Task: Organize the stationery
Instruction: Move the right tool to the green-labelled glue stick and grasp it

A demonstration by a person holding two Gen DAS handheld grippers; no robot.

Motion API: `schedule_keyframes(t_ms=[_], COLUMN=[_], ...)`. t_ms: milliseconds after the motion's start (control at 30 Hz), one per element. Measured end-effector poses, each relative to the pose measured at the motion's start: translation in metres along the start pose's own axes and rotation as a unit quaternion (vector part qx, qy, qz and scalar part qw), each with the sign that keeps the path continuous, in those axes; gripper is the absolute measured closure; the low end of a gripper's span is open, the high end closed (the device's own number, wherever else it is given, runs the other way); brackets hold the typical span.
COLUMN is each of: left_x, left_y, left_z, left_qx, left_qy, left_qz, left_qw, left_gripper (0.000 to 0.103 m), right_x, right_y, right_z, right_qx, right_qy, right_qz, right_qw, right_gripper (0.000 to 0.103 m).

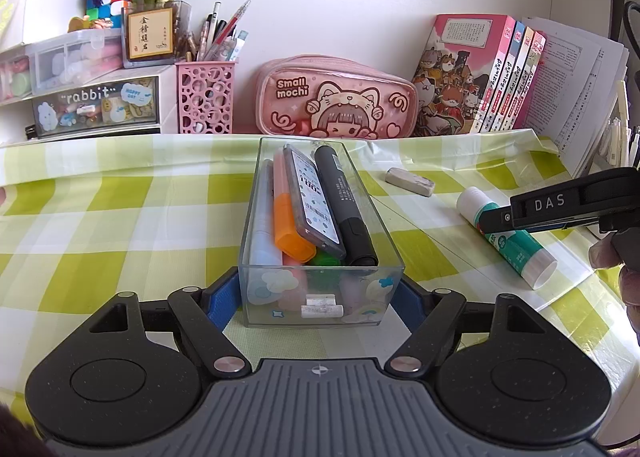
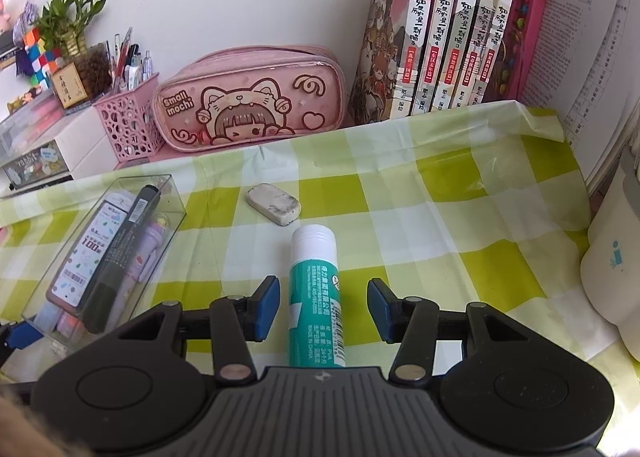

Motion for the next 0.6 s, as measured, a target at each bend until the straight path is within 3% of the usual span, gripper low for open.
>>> schedule_keyframes(t_ms=[467,600], left_x=[0.0001,0.0001], left_y=[0.0001,0.0000], left_z=[0.0000,-0.0001], left_qx=[0.000,0.000], left_qy=[0.000,0.000], left_qz=[0.000,0.000], left_qw=[1.0000,1.0000], left_gripper=[0.027,0.027], right_x=[-0.0045,-0.0054], right_y=[0.0033,0.0056], right_z=[-0.0064,-0.0069], right_qx=[-0.011,-0.012], right_qy=[0.013,0.013], right_qz=[0.016,0.020], right_qw=[1.000,1.000], right_gripper=[0.033,0.038])
Point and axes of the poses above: each gripper's, at about its wrist camera, not at the fingertips, and z roughly against the way its jaws point, y to its left, x to its top, the point moved 1 cm from there along -z, roughly the way its jaws point, and after that the axes turned 15 degrees about -z, right-handed, at the moved point
